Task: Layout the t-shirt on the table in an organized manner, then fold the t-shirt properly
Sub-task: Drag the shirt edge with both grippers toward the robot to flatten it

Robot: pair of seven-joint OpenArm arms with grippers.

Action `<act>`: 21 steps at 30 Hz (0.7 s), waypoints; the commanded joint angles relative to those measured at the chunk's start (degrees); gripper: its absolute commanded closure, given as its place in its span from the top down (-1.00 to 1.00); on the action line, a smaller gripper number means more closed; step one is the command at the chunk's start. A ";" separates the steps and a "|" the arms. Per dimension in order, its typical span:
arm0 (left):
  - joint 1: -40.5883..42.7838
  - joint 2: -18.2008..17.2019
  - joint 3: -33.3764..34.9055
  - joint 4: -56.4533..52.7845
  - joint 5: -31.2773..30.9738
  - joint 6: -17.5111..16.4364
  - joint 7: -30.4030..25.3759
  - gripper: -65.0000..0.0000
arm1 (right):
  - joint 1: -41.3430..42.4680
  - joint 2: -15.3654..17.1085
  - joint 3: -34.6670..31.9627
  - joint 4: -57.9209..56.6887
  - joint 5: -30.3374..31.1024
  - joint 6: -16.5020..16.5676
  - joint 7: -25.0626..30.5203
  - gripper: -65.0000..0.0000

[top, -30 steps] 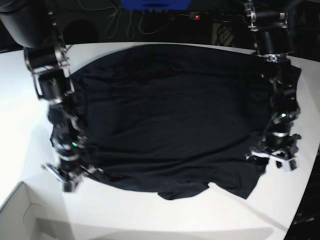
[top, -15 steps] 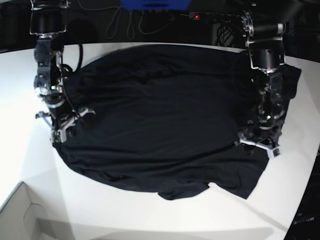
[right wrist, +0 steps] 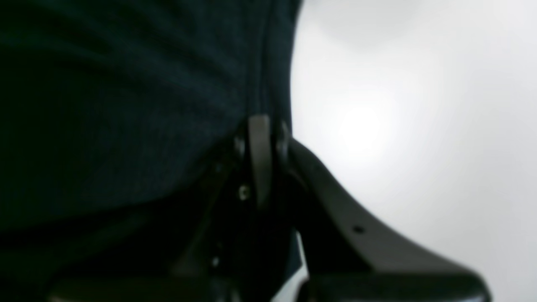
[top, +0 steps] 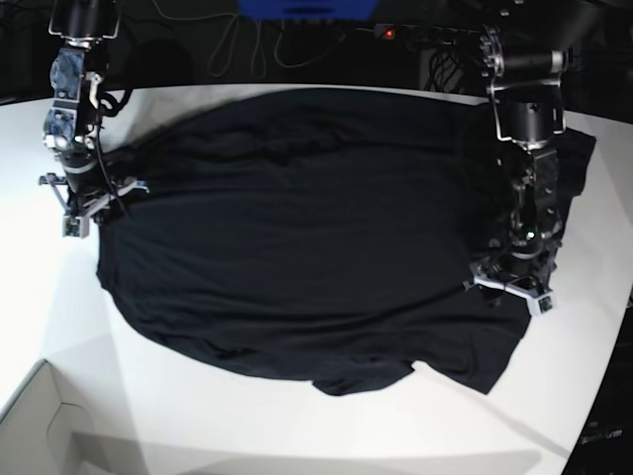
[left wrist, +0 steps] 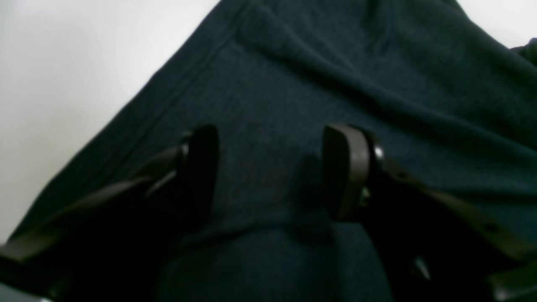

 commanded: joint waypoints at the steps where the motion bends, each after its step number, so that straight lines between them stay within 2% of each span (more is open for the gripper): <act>1: -1.07 -0.67 -0.07 2.28 -0.28 -0.12 -1.48 0.16 | 0.41 1.21 0.46 -0.48 -0.02 -0.18 -0.20 -1.00; 7: 4.38 -2.51 -0.15 11.16 -0.37 -0.12 -1.04 0.16 | 3.14 3.23 0.90 -6.90 -0.02 -0.18 0.15 -1.00; 12: 13.35 -2.86 -0.24 20.57 -0.37 -0.12 -1.04 0.16 | 5.25 4.11 2.05 -5.58 0.07 -0.18 2.61 -1.00; 16: 20.38 -3.74 -1.83 26.20 -0.37 -0.12 -1.04 0.16 | 3.23 3.23 6.35 2.68 0.25 -0.18 1.82 -1.00; 19: 23.98 -3.83 -5.34 28.30 -0.37 -0.12 -1.04 0.16 | -2.40 1.47 6.44 12.71 0.25 -0.09 -0.64 -1.00; 21: 25.13 -3.83 -7.63 28.39 -0.37 -0.12 -1.04 0.16 | -6.09 -0.82 6.27 18.24 0.25 -0.09 -2.49 -1.00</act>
